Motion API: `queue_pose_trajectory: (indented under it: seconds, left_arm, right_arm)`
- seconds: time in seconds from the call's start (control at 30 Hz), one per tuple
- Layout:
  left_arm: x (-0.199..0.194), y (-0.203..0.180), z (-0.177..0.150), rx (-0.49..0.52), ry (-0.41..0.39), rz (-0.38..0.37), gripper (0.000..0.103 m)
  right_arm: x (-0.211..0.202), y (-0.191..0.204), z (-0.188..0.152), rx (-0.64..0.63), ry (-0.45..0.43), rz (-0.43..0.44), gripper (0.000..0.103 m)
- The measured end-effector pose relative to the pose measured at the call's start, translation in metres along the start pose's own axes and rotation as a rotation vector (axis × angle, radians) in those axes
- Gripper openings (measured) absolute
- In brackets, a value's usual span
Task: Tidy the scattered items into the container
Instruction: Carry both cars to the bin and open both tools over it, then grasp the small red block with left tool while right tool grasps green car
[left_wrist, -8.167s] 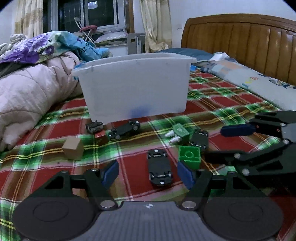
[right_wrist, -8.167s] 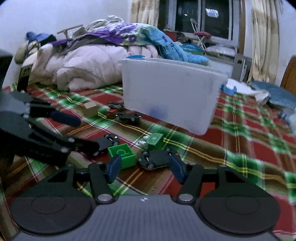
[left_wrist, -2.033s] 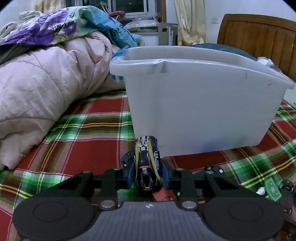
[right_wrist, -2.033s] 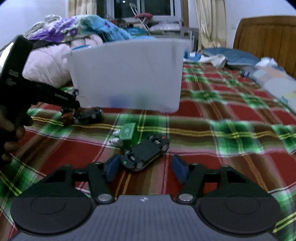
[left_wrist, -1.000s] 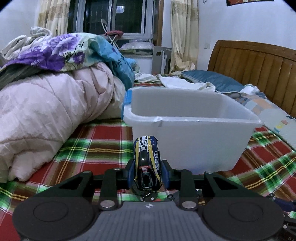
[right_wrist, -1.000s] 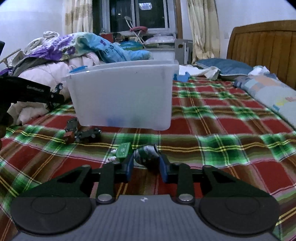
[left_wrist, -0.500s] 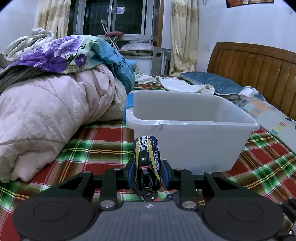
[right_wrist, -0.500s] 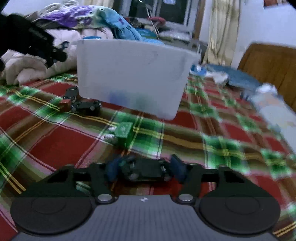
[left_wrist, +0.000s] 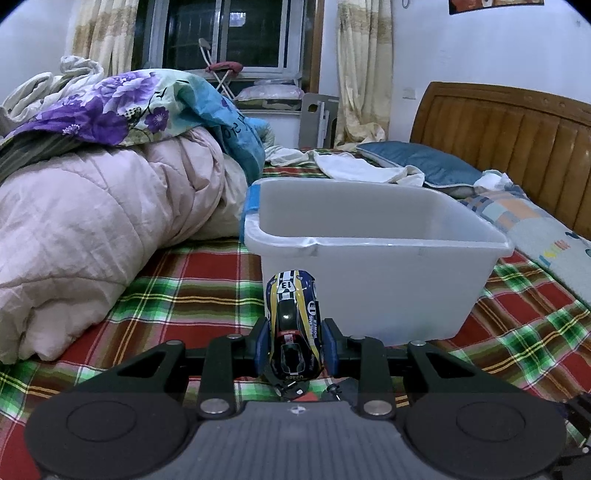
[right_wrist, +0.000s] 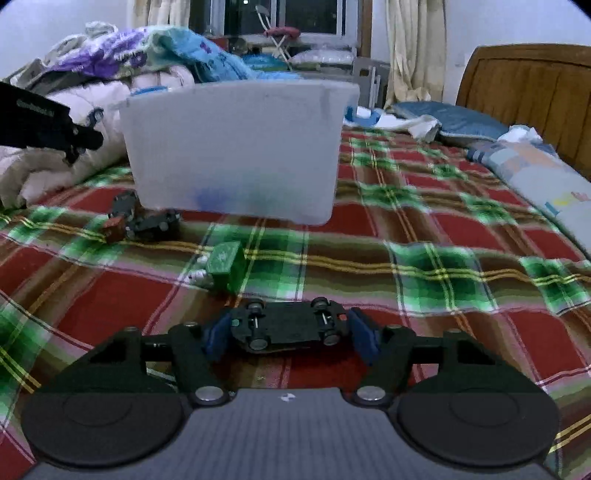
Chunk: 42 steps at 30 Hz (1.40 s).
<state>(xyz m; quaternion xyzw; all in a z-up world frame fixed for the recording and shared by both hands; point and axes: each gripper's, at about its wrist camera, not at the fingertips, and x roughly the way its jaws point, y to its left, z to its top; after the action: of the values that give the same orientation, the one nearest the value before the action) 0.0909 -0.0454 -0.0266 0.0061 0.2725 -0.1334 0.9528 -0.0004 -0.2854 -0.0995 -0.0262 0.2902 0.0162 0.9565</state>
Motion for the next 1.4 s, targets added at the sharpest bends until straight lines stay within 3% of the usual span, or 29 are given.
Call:
queue_pose_trajectory:
  seconds: [0.17,0.33,0.5,0.6,0.73,0.8,0.87,1.03,1.2,1.4]
  left_arm:
    - [-0.009,0.002,0.017,0.003,-0.031,-0.004,0.034]
    - [-0.014,0.003,0.053,-0.004,-0.072,-0.005,0.034]
    - [0.005,-0.012,0.09,0.031,-0.085,-0.003,0.034]
    - [0.028,-0.021,0.103,0.04,-0.056,0.002,0.034]
    - [0.053,-0.023,0.105,0.041,-0.013,0.014,0.035]
    - [0.063,-0.024,0.102,0.053,0.011,0.02,0.043]
    - [0.067,-0.026,0.099,0.067,0.012,0.038,0.055]
    - [0.071,-0.019,0.094,0.053,0.028,0.055,0.061]
    - [0.042,-0.007,0.078,0.051,-0.011,0.061,0.063]
    - [0.005,0.002,0.021,0.038,-0.033,0.07,0.066]
  right_arm:
    - [-0.025,0.002,0.03,-0.013,-0.106,0.02,0.069]
    - [-0.038,-0.006,0.091,-0.008,-0.217,0.053,0.069]
    - [-0.014,-0.013,0.15,-0.03,-0.262,0.064,0.069]
    - [0.015,-0.015,0.173,-0.029,-0.231,0.066,0.069]
    - [0.048,-0.017,0.182,-0.023,-0.182,0.069,0.069]
    - [0.06,-0.016,0.182,-0.039,-0.155,0.058,0.071]
    - [0.065,-0.015,0.181,-0.053,-0.15,0.048,0.084]
    - [0.067,-0.015,0.179,-0.078,-0.152,0.039,0.089]
    - [0.034,-0.016,0.17,-0.072,-0.207,0.049,0.091]
    - [-0.016,-0.007,0.123,-0.074,-0.251,0.076,0.092]
